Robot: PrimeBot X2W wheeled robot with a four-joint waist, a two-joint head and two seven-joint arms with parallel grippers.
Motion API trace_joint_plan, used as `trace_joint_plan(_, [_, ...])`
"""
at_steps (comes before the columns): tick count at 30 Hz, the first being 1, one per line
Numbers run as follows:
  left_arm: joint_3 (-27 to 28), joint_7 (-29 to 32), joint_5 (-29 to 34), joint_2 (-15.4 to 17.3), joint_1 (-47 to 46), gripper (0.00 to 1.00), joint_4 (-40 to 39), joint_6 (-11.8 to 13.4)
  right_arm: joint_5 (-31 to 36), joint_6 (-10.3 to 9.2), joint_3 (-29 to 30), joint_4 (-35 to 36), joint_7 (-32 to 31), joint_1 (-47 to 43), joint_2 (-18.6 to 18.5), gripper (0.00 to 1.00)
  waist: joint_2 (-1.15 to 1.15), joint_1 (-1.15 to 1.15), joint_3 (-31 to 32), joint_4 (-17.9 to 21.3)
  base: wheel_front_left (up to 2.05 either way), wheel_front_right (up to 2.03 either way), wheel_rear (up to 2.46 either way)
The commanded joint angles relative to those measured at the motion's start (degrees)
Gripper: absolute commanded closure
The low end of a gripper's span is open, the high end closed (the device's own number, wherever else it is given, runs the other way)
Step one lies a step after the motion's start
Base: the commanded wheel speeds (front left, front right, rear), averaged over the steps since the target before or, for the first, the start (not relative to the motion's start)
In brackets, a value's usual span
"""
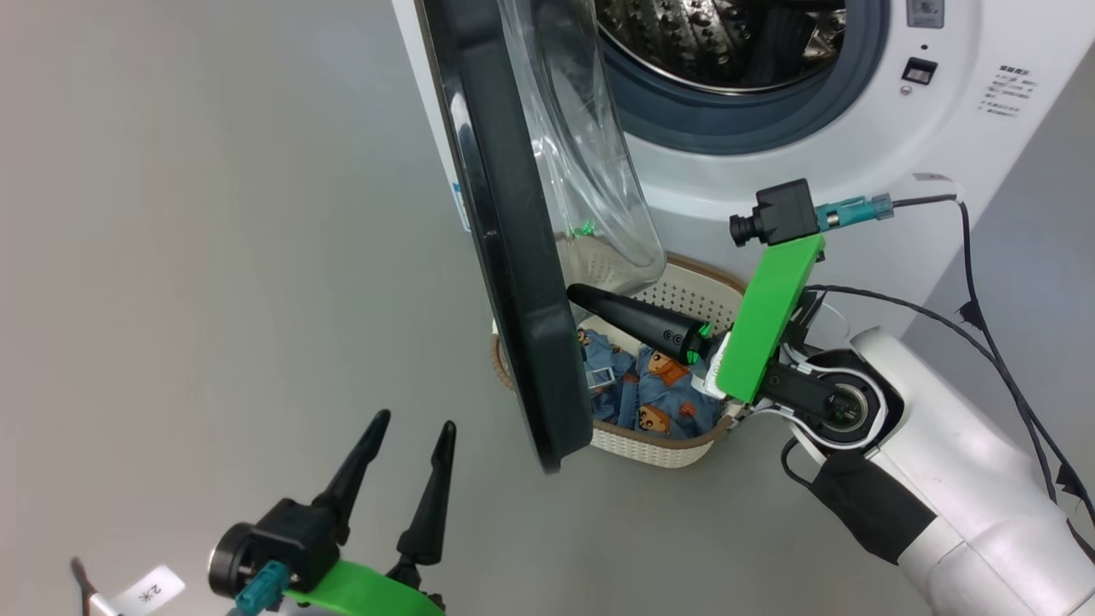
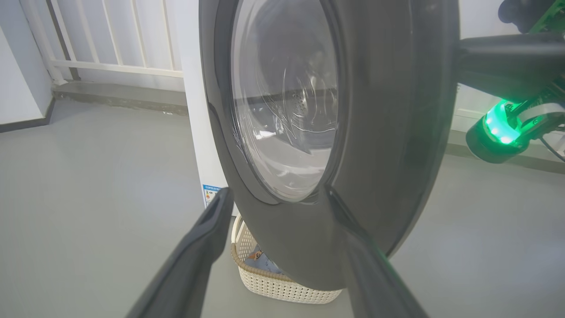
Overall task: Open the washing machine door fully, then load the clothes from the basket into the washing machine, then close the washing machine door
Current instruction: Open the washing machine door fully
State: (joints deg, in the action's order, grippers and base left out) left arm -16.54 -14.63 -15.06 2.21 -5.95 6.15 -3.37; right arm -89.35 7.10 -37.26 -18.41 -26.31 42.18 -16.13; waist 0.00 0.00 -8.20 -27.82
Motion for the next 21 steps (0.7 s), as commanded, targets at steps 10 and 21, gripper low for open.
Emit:
trace_joint_plan(10, [5.06,-0.37,1.31,0.66,0.25,0.00,-0.34,-1.30,2.65,0.39,-1.32,0.28,6.03,-3.65,-2.86,0.00,0.00,0.00,1.99,3.89,0.00,0.00,0.00])
trace_joint_plan(21, [8.72,-0.37,2.54,0.66,1.98,0.00,0.01,-3.05,1.90,0.39,-0.25,2.80,14.67,-14.69,-10.59,0.00,0.00,0.00,4.01,8.99,0.00,0.00,0.00])
